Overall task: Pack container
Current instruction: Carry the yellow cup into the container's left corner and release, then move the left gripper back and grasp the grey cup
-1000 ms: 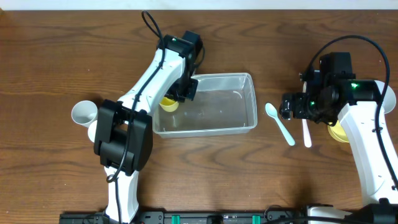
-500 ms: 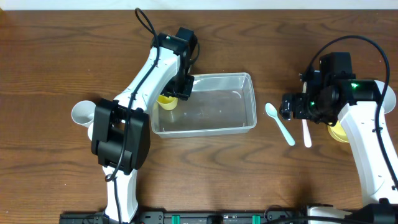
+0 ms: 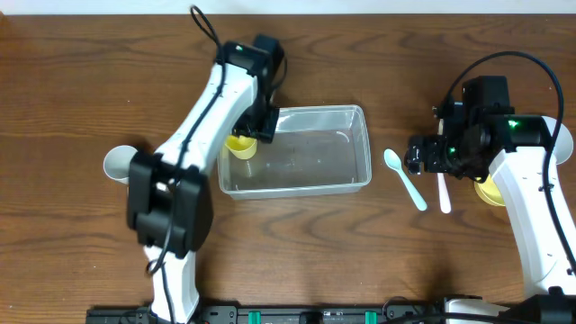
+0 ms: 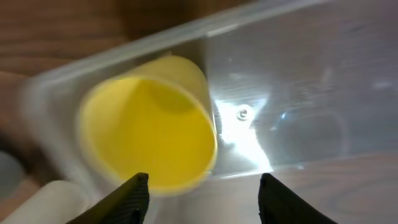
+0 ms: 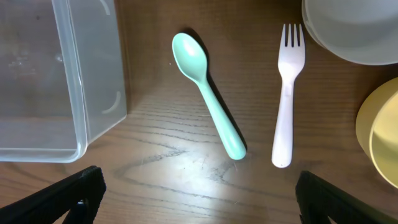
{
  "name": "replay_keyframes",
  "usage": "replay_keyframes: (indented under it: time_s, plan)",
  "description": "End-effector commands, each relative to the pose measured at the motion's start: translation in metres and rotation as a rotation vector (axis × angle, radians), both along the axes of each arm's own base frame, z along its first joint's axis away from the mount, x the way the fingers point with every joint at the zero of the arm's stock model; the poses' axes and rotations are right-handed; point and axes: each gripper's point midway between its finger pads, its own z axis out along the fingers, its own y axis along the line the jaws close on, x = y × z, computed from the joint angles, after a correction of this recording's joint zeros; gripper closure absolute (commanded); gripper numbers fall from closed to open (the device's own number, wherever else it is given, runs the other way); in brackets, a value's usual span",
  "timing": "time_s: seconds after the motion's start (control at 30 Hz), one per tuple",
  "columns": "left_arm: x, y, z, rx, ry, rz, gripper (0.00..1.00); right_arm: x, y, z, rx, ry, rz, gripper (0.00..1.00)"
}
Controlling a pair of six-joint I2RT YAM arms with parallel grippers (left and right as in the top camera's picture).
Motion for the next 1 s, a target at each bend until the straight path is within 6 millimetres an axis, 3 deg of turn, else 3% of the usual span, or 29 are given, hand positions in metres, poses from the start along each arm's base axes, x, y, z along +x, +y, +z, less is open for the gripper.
replay_keyframes:
  time_s: [0.0,0.17,0.27,0.37,0.5,0.57,0.7,0.97]
  plan:
    - [0.004,0.011,0.092,-0.054,-0.246,0.033,0.39,0.004,-0.003,0.005,-0.010,-0.017,0.008,0.01]
    - [-0.014,0.080,0.155,0.014,-0.423,0.286,0.25,0.004,-0.003,0.005,-0.010,-0.017,0.008,0.01]
    - [-0.026,0.129,0.169,0.029,-0.443,0.461,0.19,0.004,-0.003,0.005,-0.010,-0.017,0.008,0.01]
    - [-0.034,0.176,0.165,0.054,-0.424,0.638,0.19,0.004,-0.003,0.005,-0.010,-0.016,0.008,0.01]
    - [-0.046,0.228,0.137,0.095,-0.351,0.850,0.17,0.004,-0.003,0.005,-0.010,-0.016,0.008,0.01]
    - [-0.047,0.239,0.120,0.097,-0.312,0.890,0.17,0.004,-0.003,0.005,-0.009,-0.016,0.008,0.01]
    - [-0.044,0.249,0.080,0.090,-0.241,0.924,0.17,0.004,-0.003,0.005,-0.009,-0.016,0.008,0.01]
    - [-0.043,0.248,-0.003,0.116,-0.095,0.915,0.17,0.003,-0.003,0.004,-0.010,-0.008,0.008,0.01]
